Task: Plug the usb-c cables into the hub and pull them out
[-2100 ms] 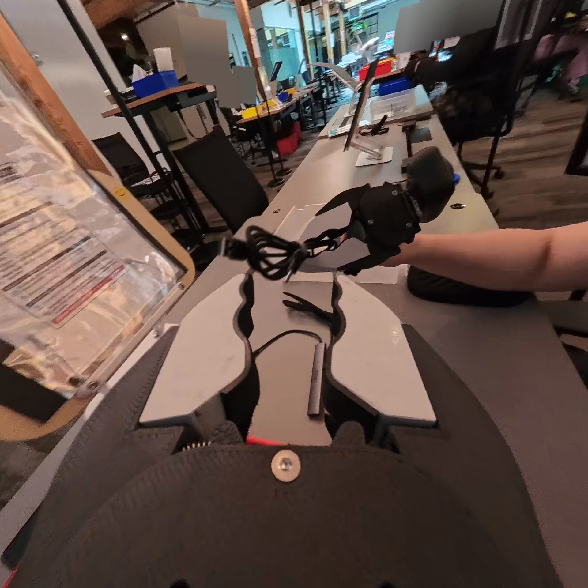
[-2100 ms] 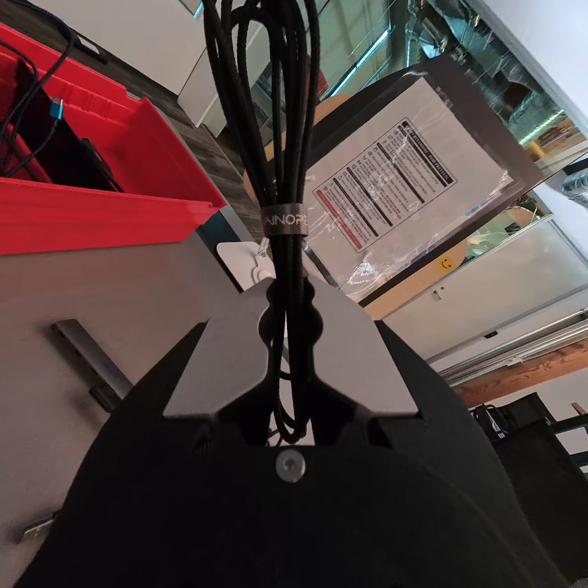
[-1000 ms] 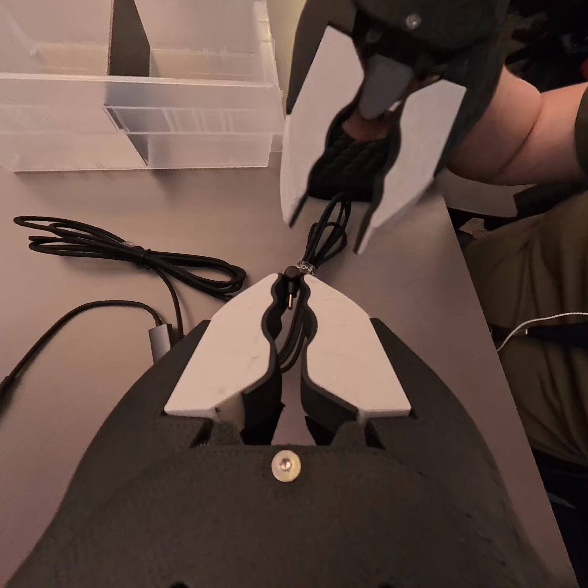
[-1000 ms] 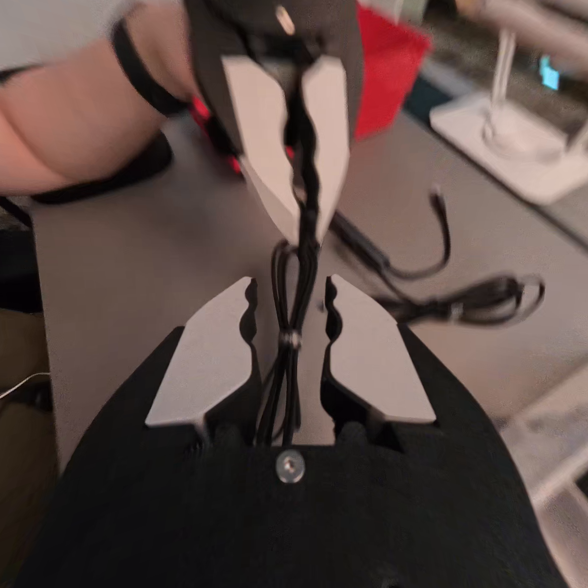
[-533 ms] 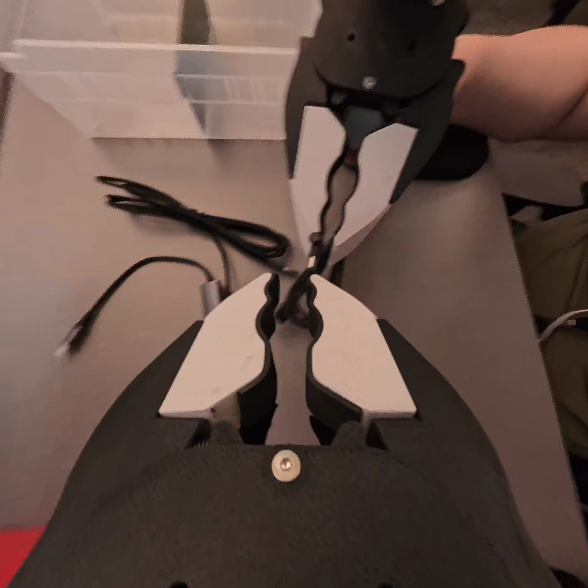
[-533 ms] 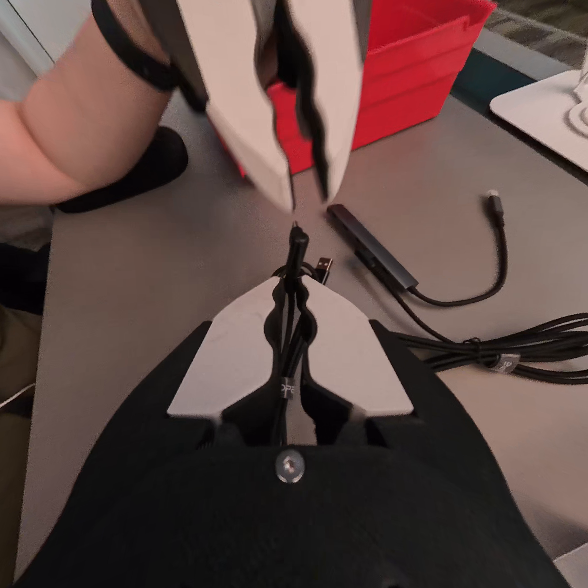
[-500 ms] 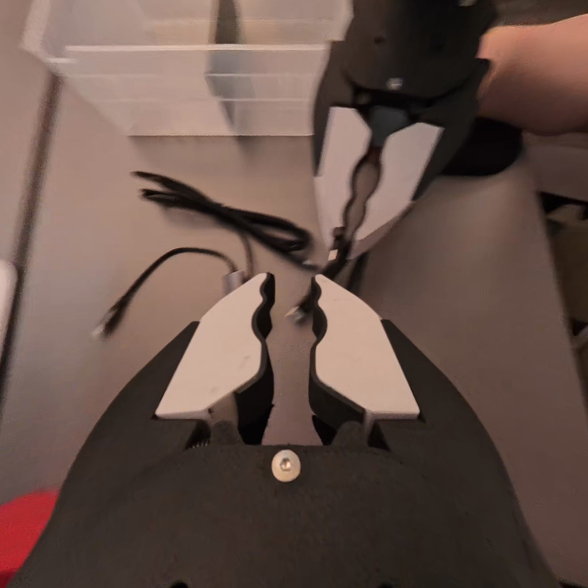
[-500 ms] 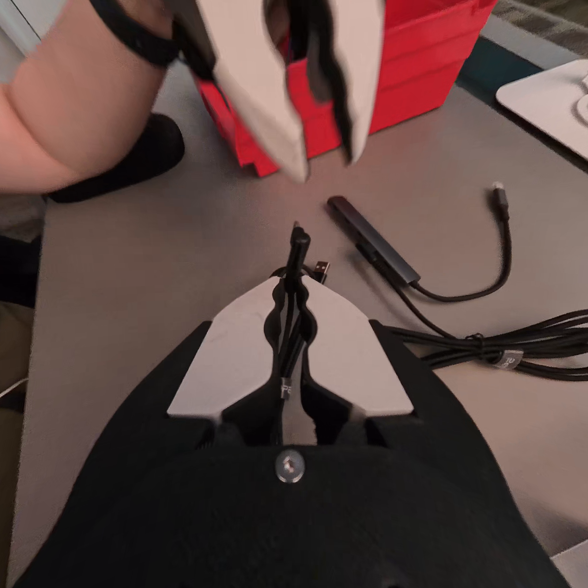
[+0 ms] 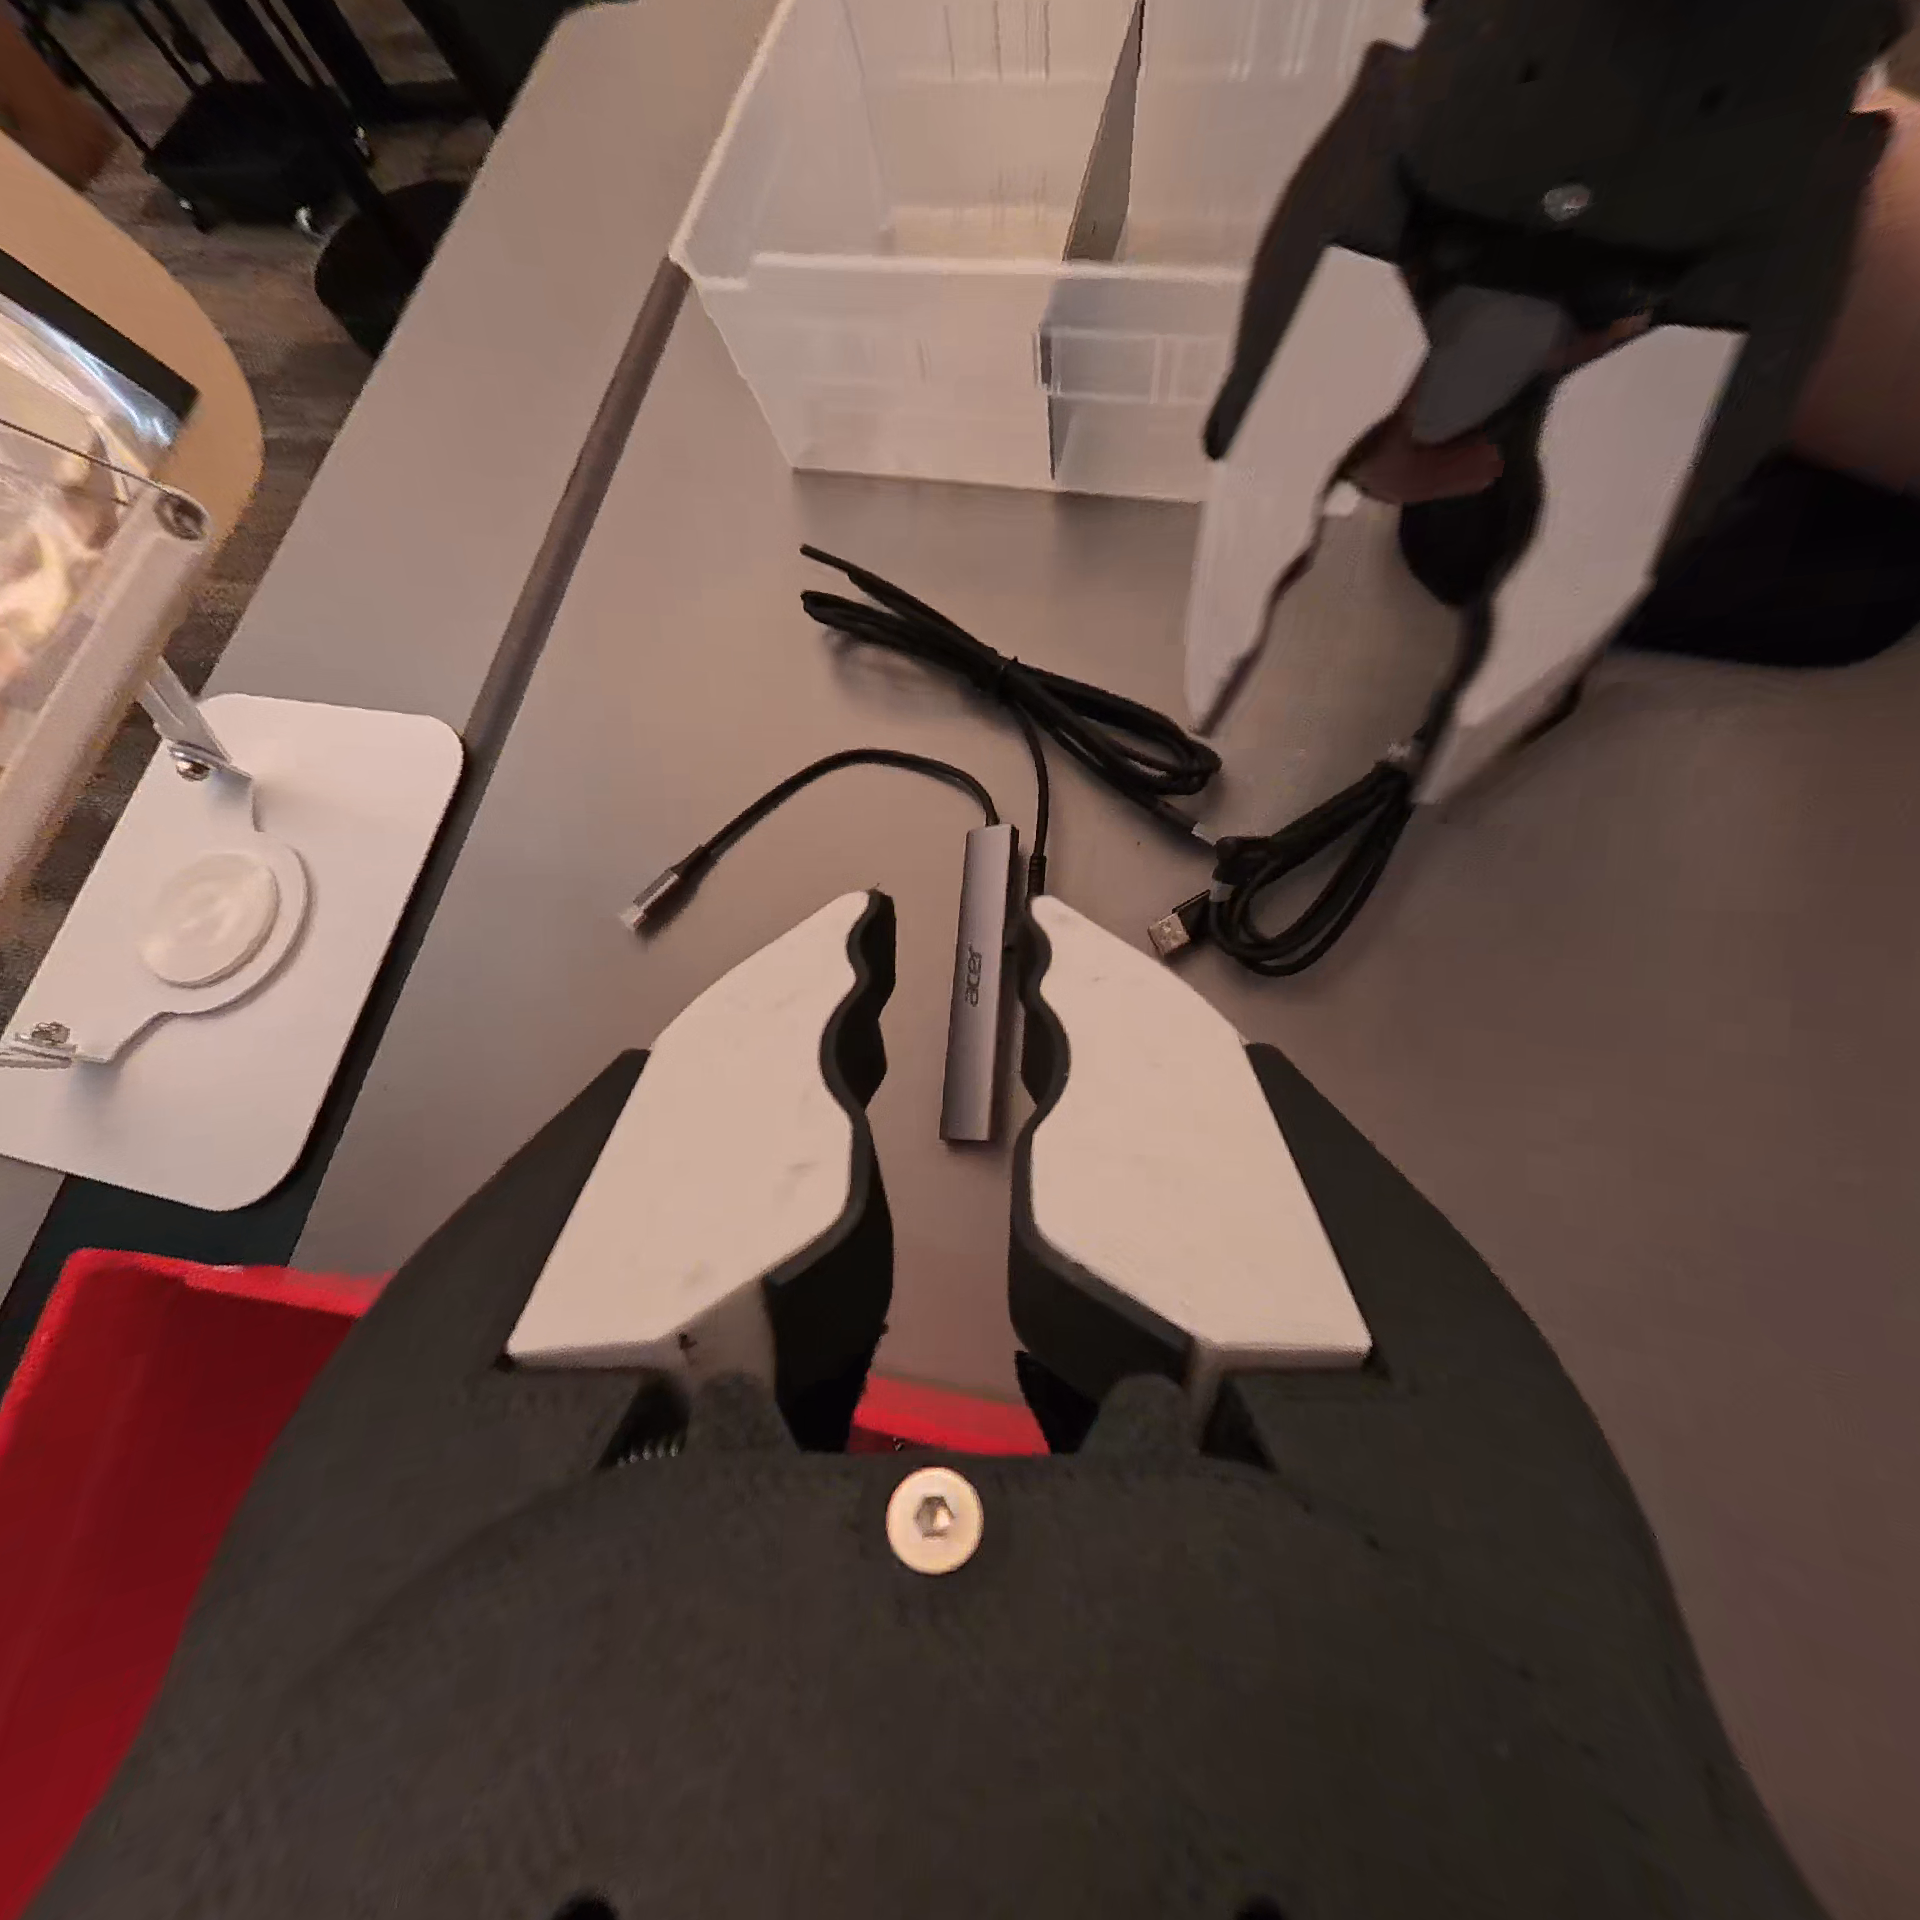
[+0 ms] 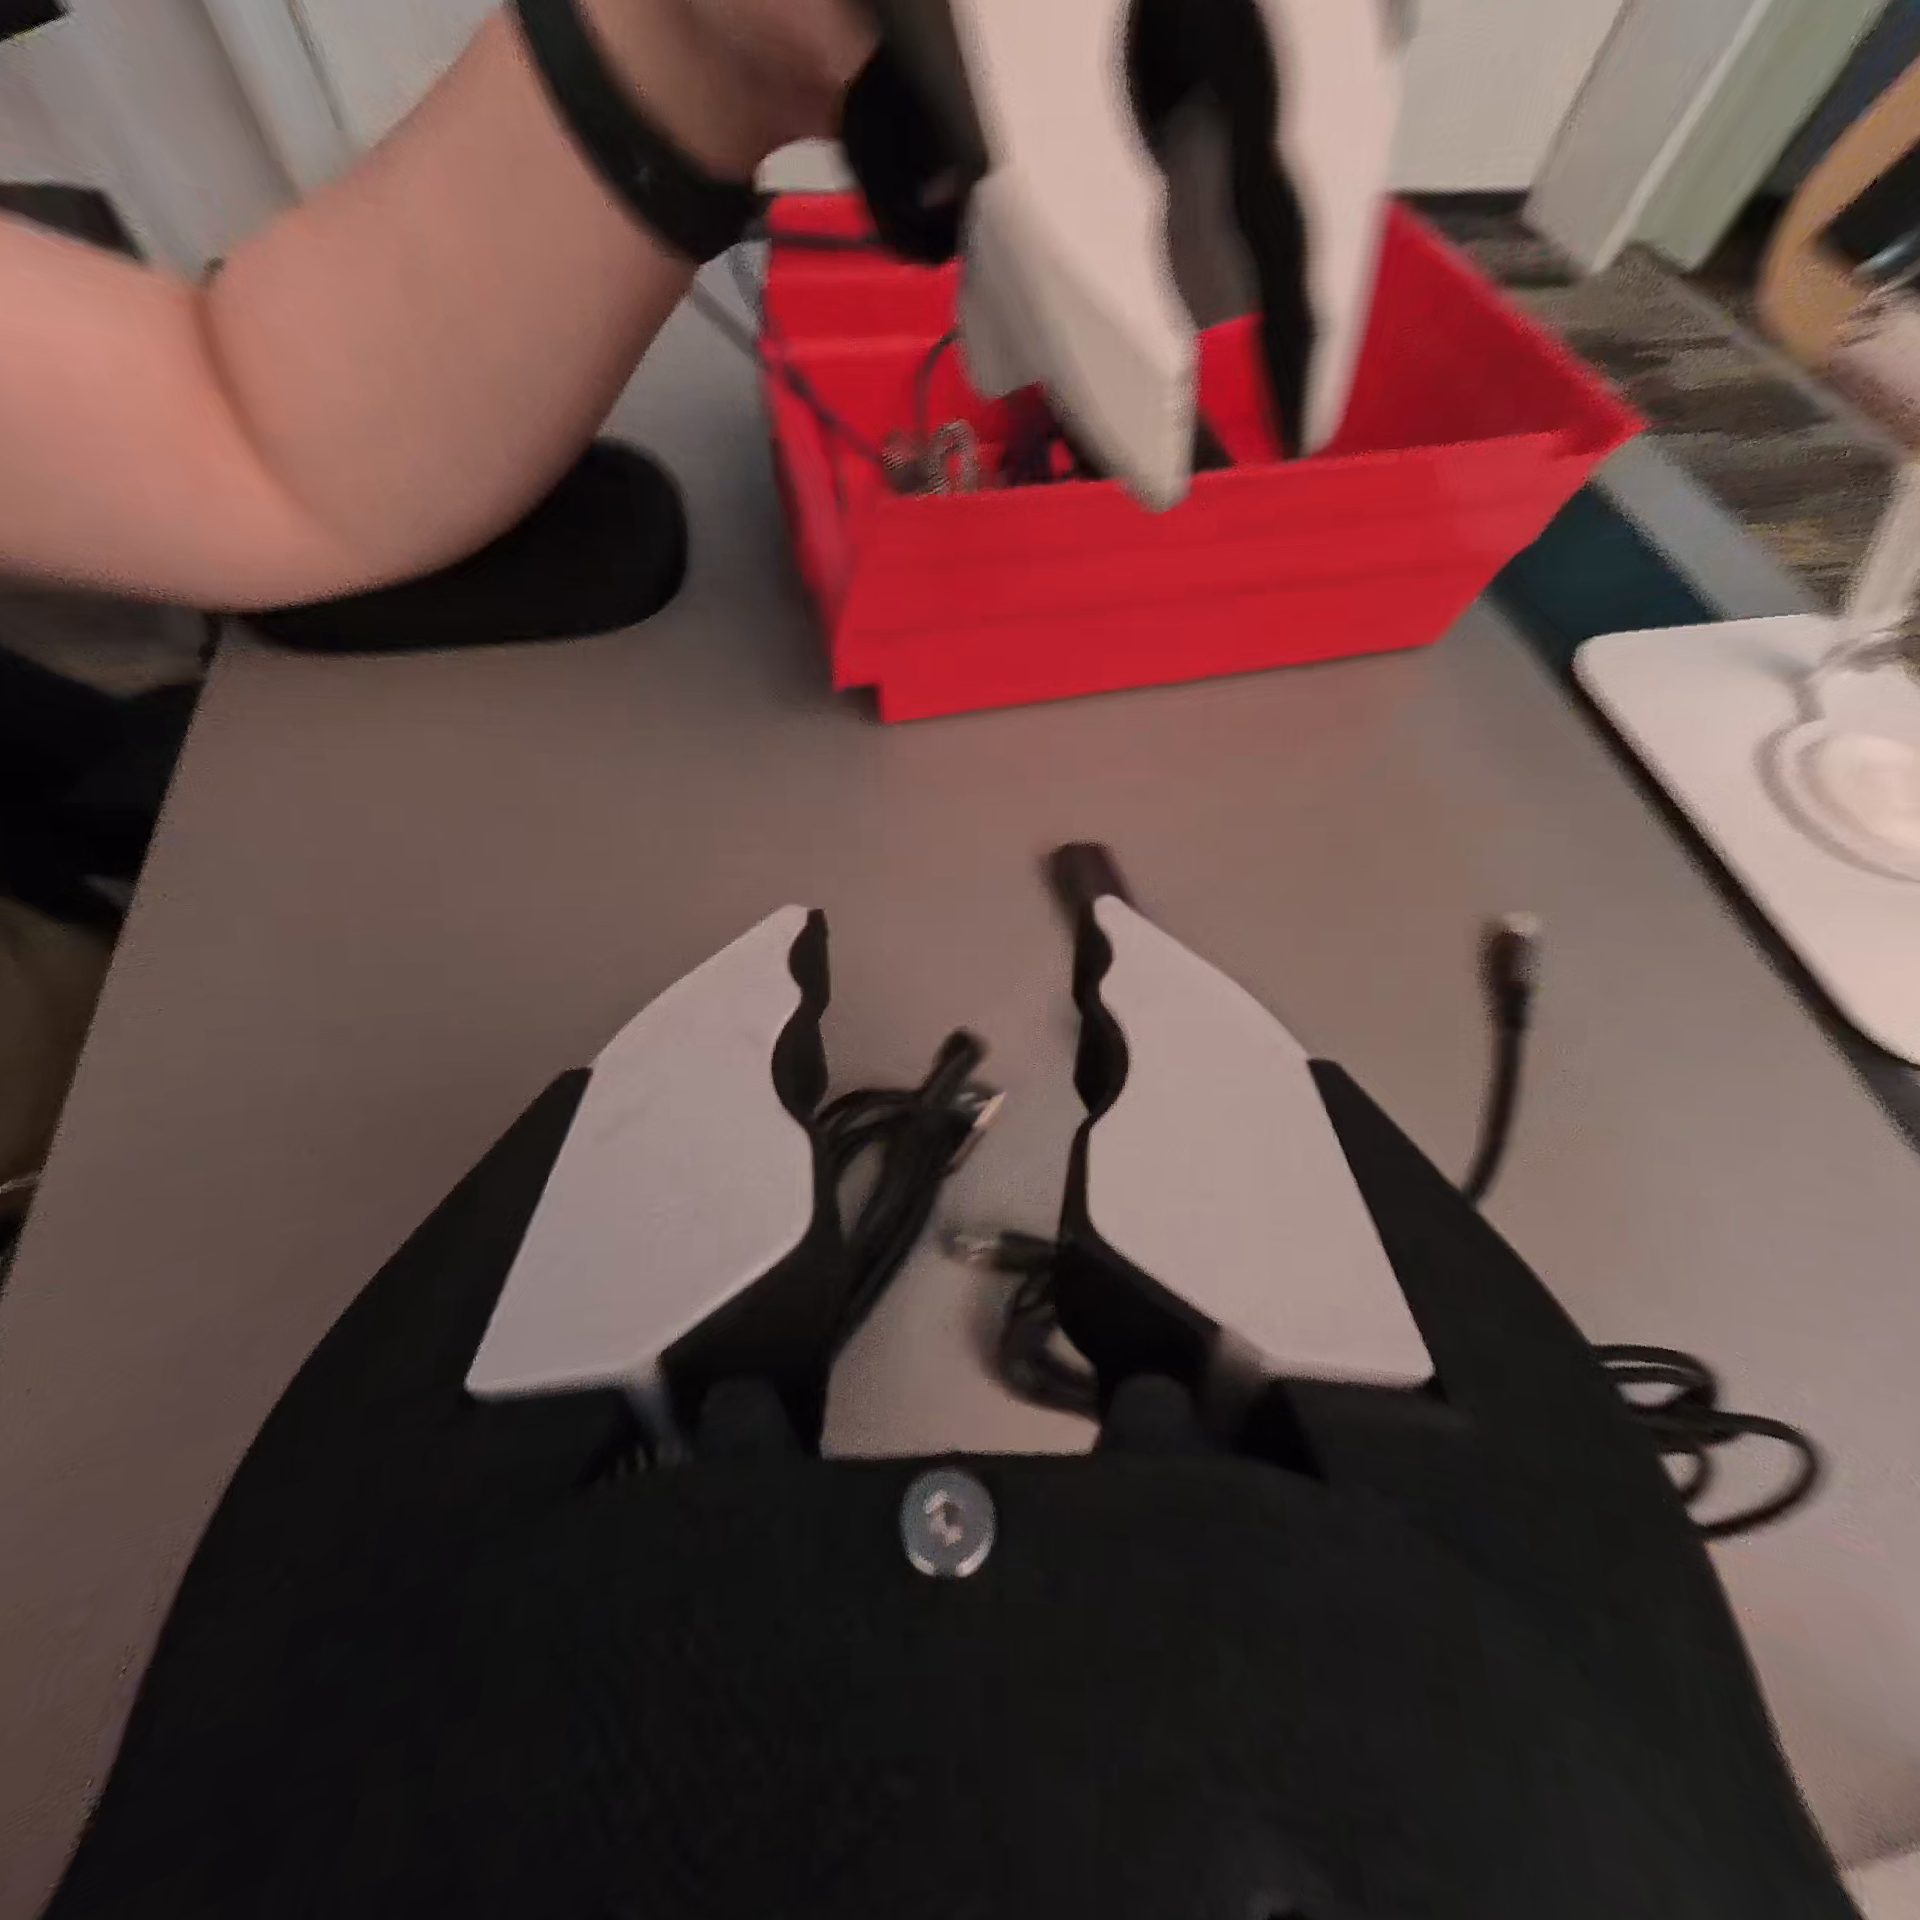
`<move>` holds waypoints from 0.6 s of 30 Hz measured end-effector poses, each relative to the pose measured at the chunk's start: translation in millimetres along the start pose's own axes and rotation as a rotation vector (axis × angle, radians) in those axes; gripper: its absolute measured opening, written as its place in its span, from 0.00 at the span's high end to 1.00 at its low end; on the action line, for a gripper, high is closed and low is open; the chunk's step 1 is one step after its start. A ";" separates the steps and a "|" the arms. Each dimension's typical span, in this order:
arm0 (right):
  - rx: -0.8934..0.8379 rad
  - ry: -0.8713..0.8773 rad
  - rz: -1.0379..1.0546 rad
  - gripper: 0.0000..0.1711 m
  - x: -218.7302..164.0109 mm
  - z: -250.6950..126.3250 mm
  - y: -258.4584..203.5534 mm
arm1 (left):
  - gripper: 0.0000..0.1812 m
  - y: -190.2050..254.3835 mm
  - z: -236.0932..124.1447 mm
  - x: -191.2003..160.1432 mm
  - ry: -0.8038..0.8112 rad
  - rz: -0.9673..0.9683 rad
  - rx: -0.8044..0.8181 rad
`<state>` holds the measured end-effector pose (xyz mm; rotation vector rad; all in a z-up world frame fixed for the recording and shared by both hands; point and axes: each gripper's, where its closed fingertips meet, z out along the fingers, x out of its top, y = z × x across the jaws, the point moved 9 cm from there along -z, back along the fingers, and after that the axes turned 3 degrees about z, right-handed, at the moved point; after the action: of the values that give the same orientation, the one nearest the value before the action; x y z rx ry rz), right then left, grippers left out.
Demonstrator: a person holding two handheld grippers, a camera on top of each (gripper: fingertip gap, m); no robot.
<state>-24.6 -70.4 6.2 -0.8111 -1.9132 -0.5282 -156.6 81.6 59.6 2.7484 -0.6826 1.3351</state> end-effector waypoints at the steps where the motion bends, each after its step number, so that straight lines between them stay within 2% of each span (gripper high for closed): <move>1: -0.035 -0.008 0.000 0.75 5.2 1.3 9.9 | 0.89 -0.5 -3.6 0.7 0.016 -0.005 0.002; 5: -0.081 -0.225 -0.032 0.74 3.7 18.8 32.3 | 0.89 -0.9 -11.9 -0.3 0.012 0.000 0.028; 11: -0.045 -0.259 0.063 0.74 -18.3 22.2 11.0 | 0.89 1.1 -17.6 1.5 0.007 0.025 0.040; 15: -0.001 -0.162 0.356 0.77 -34.0 23.2 6.7 | 0.89 2.0 -14.0 2.1 -0.009 0.027 0.039; 18: -0.037 -0.167 0.432 0.79 -43.7 23.9 9.0 | 0.89 3.4 -9.8 1.8 -0.030 0.029 0.037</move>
<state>-18.5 -62.2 -43.3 -1.2851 -1.8049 -0.2365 -164.2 79.7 66.5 2.8033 -0.7101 1.3278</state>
